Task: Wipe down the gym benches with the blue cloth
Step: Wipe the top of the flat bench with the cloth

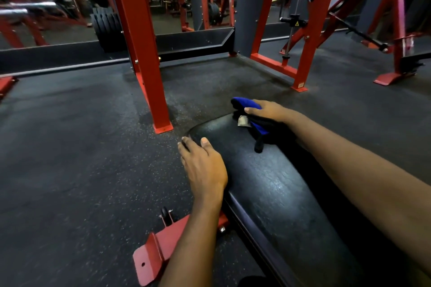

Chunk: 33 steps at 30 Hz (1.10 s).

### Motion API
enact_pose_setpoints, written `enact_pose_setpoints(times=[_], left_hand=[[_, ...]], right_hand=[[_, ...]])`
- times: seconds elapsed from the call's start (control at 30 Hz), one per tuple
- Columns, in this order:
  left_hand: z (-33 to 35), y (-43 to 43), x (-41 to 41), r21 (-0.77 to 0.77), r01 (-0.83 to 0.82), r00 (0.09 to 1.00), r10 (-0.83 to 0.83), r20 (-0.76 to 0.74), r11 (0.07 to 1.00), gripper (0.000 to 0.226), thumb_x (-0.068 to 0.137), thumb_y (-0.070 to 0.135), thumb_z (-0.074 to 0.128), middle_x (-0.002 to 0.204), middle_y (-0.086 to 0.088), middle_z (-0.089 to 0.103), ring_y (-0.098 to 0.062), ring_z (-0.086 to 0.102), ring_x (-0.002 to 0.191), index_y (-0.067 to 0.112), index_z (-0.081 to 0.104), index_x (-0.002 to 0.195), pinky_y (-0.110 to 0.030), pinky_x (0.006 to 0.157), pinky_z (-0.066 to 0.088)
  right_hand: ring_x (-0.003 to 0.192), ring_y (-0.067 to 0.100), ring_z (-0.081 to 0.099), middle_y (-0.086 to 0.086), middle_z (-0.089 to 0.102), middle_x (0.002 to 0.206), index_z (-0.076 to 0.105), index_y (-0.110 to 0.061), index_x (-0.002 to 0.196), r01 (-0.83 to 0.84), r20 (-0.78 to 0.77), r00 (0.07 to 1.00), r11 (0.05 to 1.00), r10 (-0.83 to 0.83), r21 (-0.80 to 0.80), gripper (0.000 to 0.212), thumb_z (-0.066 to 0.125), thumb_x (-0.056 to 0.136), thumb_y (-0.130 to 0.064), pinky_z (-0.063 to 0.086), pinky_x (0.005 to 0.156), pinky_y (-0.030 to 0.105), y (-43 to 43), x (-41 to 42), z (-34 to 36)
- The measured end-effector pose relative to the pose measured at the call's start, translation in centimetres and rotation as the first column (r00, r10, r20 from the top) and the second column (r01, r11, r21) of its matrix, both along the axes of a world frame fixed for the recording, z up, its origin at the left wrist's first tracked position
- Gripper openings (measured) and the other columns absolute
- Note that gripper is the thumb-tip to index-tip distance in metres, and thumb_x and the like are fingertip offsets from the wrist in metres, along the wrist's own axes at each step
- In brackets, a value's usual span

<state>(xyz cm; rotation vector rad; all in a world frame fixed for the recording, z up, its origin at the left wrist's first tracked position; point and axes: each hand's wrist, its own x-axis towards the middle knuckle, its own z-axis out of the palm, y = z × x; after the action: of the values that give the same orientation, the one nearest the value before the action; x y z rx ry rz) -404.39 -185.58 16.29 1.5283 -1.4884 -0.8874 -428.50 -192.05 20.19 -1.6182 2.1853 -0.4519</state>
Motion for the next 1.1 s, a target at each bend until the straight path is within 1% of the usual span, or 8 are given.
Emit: enact_pose_setpoints(times=[0.13, 0.23, 0.43, 0.57, 0.73, 0.9, 1.03, 1.1], left_hand=[[-0.1, -0.1, 0.0, -0.019, -0.004, 1.000, 0.004, 0.010, 1.000, 0.059, 0.105, 0.038, 0.026, 0.163, -0.012, 0.010, -0.031, 0.017, 0.148, 0.010, 0.012, 0.155, -0.043, 0.119, 0.019], [-0.2, -0.1, 0.0, -0.032, -0.006, 1.000, 0.006, 0.014, 0.999, 0.059, 0.106, 0.036, 0.026, 0.163, -0.012, 0.010, -0.030, 0.016, 0.148, 0.008, 0.013, 0.155, -0.041, 0.119, 0.017], [-0.3, -0.3, 0.1, -0.046, -0.014, 1.000, 0.015, 0.005, 0.999, 0.057, 0.106, 0.033, 0.027, 0.163, -0.013, 0.012, -0.026, 0.014, 0.149, 0.006, 0.015, 0.155, -0.035, 0.119, 0.015], [-0.4, -0.4, 0.1, -0.041, -0.027, 1.000, 0.027, 0.003, 0.999, 0.057, 0.106, 0.033, 0.027, 0.162, -0.012, 0.014, -0.026, 0.016, 0.149, 0.007, 0.016, 0.155, -0.035, 0.118, 0.017], [-0.3, -0.2, 0.2, -0.031, -0.027, 0.999, 0.026, -0.037, 0.999, 0.057, 0.106, 0.031, 0.027, 0.163, -0.011, 0.012, -0.023, 0.014, 0.149, 0.006, 0.013, 0.155, -0.031, 0.118, 0.014], [-0.1, -0.3, 0.3, -0.004, -0.014, 0.998, 0.014, -0.053, 1.000, 0.059, 0.106, 0.031, 0.028, 0.162, -0.015, 0.013, -0.027, 0.014, 0.149, 0.001, 0.014, 0.154, -0.034, 0.119, 0.014], [0.4, -0.2, 1.4, 0.041, 0.046, 0.999, -0.045, -0.030, 0.998, 0.060, 0.105, 0.031, 0.030, 0.161, -0.018, 0.015, -0.030, 0.017, 0.148, 0.000, 0.015, 0.154, -0.037, 0.119, 0.015], [0.4, -0.3, 3.3, 0.027, 0.137, 0.990, -0.136, -0.036, 0.990, 0.055, 0.105, 0.031, 0.030, 0.157, -0.019, 0.028, -0.031, 0.027, 0.144, 0.003, 0.023, 0.152, -0.039, 0.117, 0.021]], right_hand=[[0.127, 0.033, 0.052, 0.013, 0.053, 0.142, 0.054, -0.018, 0.138, 0.150, -0.187, 0.974, 0.983, -0.129, 0.105, 0.063, 0.048, 0.091, -0.059, 0.040, 0.105, 0.040, -4.3, 2.2, 0.9], [0.126, 0.033, 0.053, 0.014, 0.054, 0.141, 0.058, -0.019, 0.134, 0.070, -0.350, 0.936, 0.993, -0.032, 0.097, 0.063, 0.048, 0.088, -0.060, 0.040, 0.101, 0.041, -5.6, 4.4, 1.4], [0.120, 0.030, 0.056, 0.009, 0.060, 0.135, 0.059, -0.027, 0.133, -0.066, -0.203, 0.976, 0.996, 0.078, 0.066, 0.059, 0.045, 0.092, -0.067, 0.043, 0.097, 0.037, -3.5, 3.3, 1.2], [0.126, 0.033, 0.053, 0.014, 0.054, 0.141, 0.056, -0.017, 0.135, 0.085, -0.356, 0.933, 0.992, -0.047, 0.091, 0.061, 0.047, 0.089, -0.057, 0.040, 0.099, 0.039, -5.8, 5.3, 1.4], [0.122, 0.031, 0.055, 0.011, 0.061, 0.134, 0.062, -0.028, 0.130, -0.130, -0.342, 0.928, 0.988, 0.150, 0.082, 0.059, 0.042, 0.092, -0.067, 0.042, 0.098, 0.041, -4.8, 7.9, 0.9], [0.124, 0.032, 0.055, 0.014, 0.057, 0.137, 0.059, -0.017, 0.131, 0.120, -0.378, 0.921, 0.991, -0.090, 0.056, 0.059, 0.046, 0.088, -0.054, 0.041, 0.097, 0.038, -4.7, 8.0, 1.6], [0.125, 0.034, 0.054, 0.013, 0.058, 0.137, 0.059, -0.024, 0.135, -0.071, -0.381, 0.921, 0.996, 0.086, 0.053, 0.057, 0.041, 0.094, -0.061, 0.041, 0.100, 0.039, -3.7, 12.3, 1.6], [0.126, 0.032, 0.053, 0.010, 0.059, 0.137, 0.057, -0.030, 0.135, -0.128, -0.345, 0.927, 0.989, 0.146, 0.073, 0.055, 0.040, 0.095, -0.064, 0.039, 0.102, 0.039, -3.0, 12.5, 1.6]])
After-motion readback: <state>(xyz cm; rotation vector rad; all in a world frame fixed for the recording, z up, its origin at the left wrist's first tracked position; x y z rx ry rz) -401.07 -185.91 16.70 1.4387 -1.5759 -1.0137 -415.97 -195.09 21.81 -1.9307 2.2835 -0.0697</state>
